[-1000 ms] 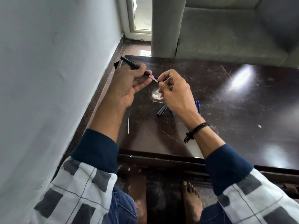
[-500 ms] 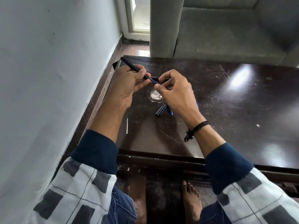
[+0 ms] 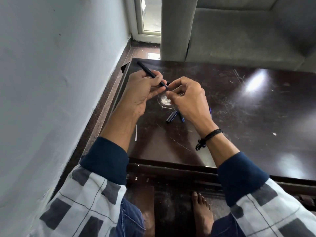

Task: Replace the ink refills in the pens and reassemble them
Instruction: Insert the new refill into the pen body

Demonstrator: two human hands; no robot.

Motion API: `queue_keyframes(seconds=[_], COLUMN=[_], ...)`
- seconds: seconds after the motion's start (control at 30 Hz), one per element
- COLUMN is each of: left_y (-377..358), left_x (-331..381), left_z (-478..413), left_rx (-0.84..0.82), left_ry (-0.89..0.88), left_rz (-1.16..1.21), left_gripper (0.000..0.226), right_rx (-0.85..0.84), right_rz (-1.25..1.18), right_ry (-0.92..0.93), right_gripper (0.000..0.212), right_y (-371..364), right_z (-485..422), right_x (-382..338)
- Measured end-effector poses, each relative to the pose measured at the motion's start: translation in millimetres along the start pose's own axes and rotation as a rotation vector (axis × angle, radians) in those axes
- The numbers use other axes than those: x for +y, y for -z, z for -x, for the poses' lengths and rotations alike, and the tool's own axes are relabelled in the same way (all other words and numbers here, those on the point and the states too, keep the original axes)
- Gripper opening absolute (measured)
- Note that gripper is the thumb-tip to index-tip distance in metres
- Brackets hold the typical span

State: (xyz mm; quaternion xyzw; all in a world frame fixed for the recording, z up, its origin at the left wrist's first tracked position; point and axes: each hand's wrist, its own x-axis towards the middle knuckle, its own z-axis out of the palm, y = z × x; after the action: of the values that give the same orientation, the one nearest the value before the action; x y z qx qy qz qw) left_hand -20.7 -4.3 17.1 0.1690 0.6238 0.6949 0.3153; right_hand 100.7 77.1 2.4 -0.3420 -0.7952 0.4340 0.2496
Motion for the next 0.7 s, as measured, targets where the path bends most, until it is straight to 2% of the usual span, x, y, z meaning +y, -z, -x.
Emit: queue_keyframes(seconds=[0.2, 0.4, 0.7], left_y=[10, 2, 1], left_x=[6, 2, 2], left_z=[-3, 0, 1], left_rx=[0.069, -0.02, -0.028], left_ry=[0.001, 0.034, 0.039], left_rz=[0.069, 0.034, 0.014], left_gripper=[0.005, 0.004, 0.005], right_rx=[0.044, 0.035, 0.047], right_rz=[-0.016, -0.043, -0.05], right_ry=[-0.025, 0.011, 0.03], right_gripper=[0.007, 0.009, 0.013], right_y=[5, 0, -1], right_z=[-3, -2, -2], right_x=[2, 1, 3])
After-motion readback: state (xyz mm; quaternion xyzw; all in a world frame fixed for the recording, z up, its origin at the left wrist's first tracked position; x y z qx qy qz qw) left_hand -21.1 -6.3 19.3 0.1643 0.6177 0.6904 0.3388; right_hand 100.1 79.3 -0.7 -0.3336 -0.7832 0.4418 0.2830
